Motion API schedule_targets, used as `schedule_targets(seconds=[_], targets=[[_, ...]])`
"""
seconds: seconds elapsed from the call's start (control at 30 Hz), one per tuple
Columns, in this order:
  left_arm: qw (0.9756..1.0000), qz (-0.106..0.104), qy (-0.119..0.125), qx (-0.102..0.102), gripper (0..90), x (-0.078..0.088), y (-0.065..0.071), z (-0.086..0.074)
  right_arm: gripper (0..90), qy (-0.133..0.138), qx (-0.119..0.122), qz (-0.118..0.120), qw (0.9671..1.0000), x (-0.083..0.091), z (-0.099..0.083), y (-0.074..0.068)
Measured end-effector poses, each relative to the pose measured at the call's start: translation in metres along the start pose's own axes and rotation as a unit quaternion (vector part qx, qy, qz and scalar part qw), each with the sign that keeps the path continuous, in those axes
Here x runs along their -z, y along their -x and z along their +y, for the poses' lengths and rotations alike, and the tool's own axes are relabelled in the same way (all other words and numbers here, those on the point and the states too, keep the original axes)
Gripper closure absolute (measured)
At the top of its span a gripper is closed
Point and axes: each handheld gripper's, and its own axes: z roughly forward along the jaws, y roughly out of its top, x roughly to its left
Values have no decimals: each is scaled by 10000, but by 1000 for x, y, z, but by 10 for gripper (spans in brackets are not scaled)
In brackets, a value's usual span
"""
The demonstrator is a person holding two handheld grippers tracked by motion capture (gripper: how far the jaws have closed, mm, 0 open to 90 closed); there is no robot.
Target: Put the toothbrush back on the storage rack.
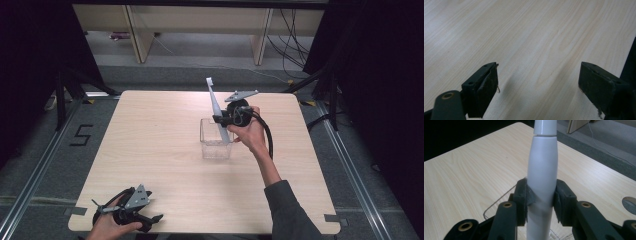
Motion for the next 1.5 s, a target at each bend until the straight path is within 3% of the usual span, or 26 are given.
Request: schedule_targets(seconds=[0.07, 0.1, 0.17, 0.2, 0.27, 0.5, 0.67, 0.73, 0.77, 0.93, 1.0, 1.03, 1.07, 1.13, 1.33, 1.5], targets=[[10000, -7, -4, 0, 157, 0, 0, 0, 670, 51, -75, 43, 9999, -3, 0, -2], [10000, -7, -8, 1, 156, 0, 0, 0, 670, -23, 30, 29, 10000, -2, 0, -1], [10000, -8, -6, 0, 156, 0, 0, 0, 670, -67, -81, 52, 9999, -4, -1, -3], [10000, -10, -14, -4, 156, 0, 0, 0, 670, -9, 42, 26, 10000, -6, -2, -1], [10000, -14, -19, -5, 156, 0, 0, 0, 670, -45, -76, 67, 9999, -9, -4, -4], [10000, -15, -13, 7, 156, 0, 0, 0, 670, -192, -126, 73, 9997, -16, -11, -2], [10000, -16, -19, 48, 156, 0, 1, 0, 670, -184, -65, 63, 9998, -20, -12, -3], [10000, -22, -19, 1, 156, 0, 0, 0, 670, -311, -136, 88, 9994, -19, -12, -3], [10000, -23, -17, 0, 156, 0, 0, 0, 670, -326, 9, 84, 9994, -21, -12, -2], [10000, -15, -13, 55, 156, 0, 1, 0, 670, -339, -113, 66, 9993, -26, -14, -4], [10000, -17, -11, 53, 156, 0, 1, 0, 670, -458, -1, 89, 9989, -27, -15, -4], [10000, -13, -7, 58, 156, 0, 1, 0, 670, -412, -133, 69, 9990, -29, -15, -6], [10000, -14, -8, 59, 156, 0, 1, 0, 670, -443, 72, 44, 9990, -29, -16, -2], [10000, -26, -17, 3, 156, 0, 0, 0, 670, -569, -125, 91, 9983, -30, -16, -4], [10000, -18, -4, 2, 156, 0, 0, 0, 670, -556, 81, 92, 9984, -37, -20, -3], [10000, -23, -12, -3, 156, 0, 0, 0, 670, -675, 19, 76, 9977, -38, -21, -3]])
